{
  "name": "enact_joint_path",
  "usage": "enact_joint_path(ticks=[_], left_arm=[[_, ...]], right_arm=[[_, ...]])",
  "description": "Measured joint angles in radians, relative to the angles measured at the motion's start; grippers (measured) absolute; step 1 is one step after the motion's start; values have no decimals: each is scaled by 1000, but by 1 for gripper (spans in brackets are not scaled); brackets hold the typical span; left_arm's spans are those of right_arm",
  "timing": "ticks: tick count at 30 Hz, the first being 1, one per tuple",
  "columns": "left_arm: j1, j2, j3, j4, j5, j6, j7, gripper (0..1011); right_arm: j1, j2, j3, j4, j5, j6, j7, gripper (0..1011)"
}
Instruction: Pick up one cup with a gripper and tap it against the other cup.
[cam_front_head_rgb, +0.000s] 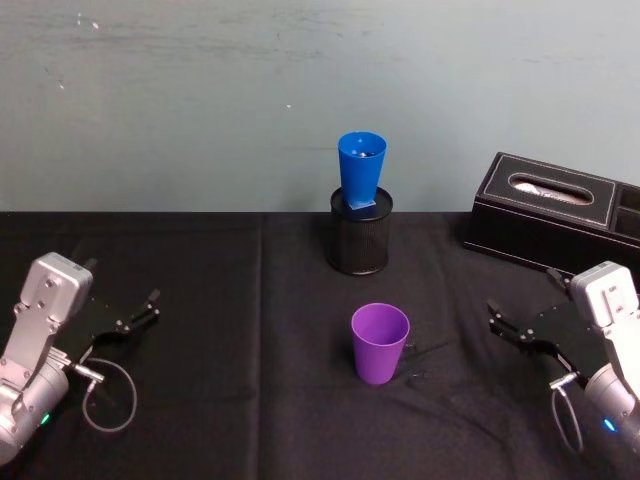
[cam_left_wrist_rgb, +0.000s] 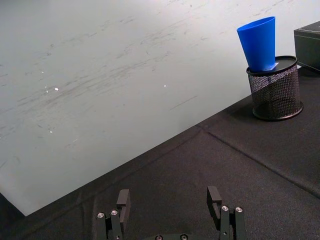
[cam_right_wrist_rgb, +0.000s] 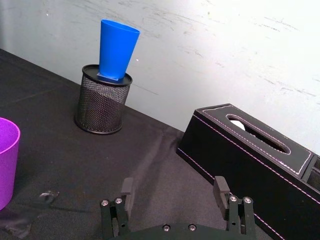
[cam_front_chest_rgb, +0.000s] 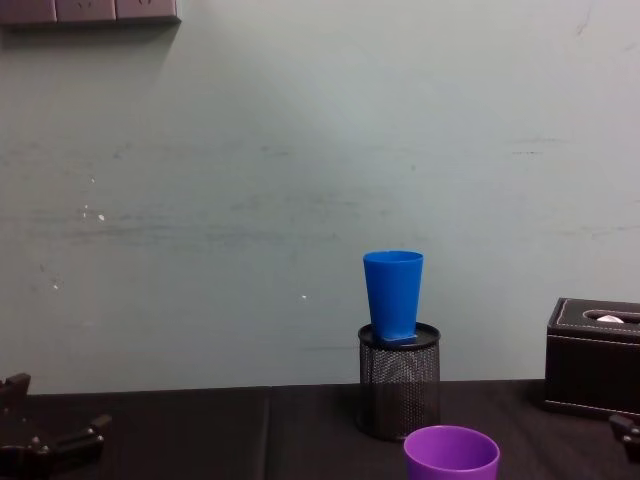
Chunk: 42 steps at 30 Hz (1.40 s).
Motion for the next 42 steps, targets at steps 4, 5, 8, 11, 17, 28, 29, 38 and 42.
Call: enact_joint_path(ticks=[4,5,8,11,17,28,29,38,42], left_arm=[[0,0,0,0,0,0,0,1004],[0,0,0,0,0,0,0,1005],[0,0,0,0,0,0,0,1005],[0,0,0,0,0,0,0,1005],[0,0,0,0,0,0,0,1004],[0,0,0,0,0,0,0,1005],[0,0,0,0,0,0,0,1005],[0,0,0,0,0,0,0,1005],[0,0,0,0,0,0,0,1004]], right_arm=[[0,0,0,0,0,0,0,1000],[0,0,0,0,0,0,0,1000],[0,0,0,0,0,0,0,1000],[0,0,0,0,0,0,0,1000],[-4,2,5,-8,0,-4,3,1000],[-102,42,72,-125,85,-66,100,1000],[-116,47,81,-136,103,-71,119,1000],[-174,71,110,-160,219,-84,264,1000],[-180,76,102,-157,244,-84,336,1000]])
